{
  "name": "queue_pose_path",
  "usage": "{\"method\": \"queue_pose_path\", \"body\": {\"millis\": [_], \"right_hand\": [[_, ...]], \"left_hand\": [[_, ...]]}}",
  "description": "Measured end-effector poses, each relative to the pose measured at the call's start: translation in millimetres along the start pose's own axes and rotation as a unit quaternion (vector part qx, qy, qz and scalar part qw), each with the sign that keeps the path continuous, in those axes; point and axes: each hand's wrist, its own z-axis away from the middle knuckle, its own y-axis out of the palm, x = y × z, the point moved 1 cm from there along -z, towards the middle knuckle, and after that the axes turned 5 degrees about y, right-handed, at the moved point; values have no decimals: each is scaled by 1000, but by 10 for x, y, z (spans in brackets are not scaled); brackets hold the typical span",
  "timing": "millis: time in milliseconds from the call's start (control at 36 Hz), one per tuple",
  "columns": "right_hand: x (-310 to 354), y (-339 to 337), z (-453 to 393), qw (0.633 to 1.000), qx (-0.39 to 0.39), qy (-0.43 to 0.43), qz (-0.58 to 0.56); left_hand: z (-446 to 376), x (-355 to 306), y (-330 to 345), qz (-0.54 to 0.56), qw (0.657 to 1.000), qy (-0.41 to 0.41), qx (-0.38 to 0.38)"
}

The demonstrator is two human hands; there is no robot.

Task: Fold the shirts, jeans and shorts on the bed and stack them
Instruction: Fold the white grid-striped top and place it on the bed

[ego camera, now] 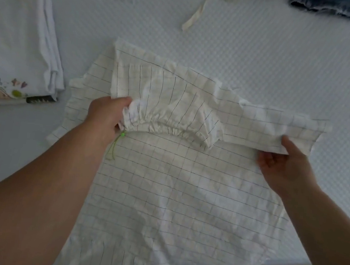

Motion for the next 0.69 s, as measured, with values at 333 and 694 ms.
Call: {"method": "queue_pose_path", "body": {"millis": [333,694], "right_hand": [[-417,-665,373,999,-7,14,29],[54,-974,119,981,-82,-42,173]], "left_hand": [[296,416,-507,-66,997,28,-6],[763,370,255,-393,837,382,12]]}}
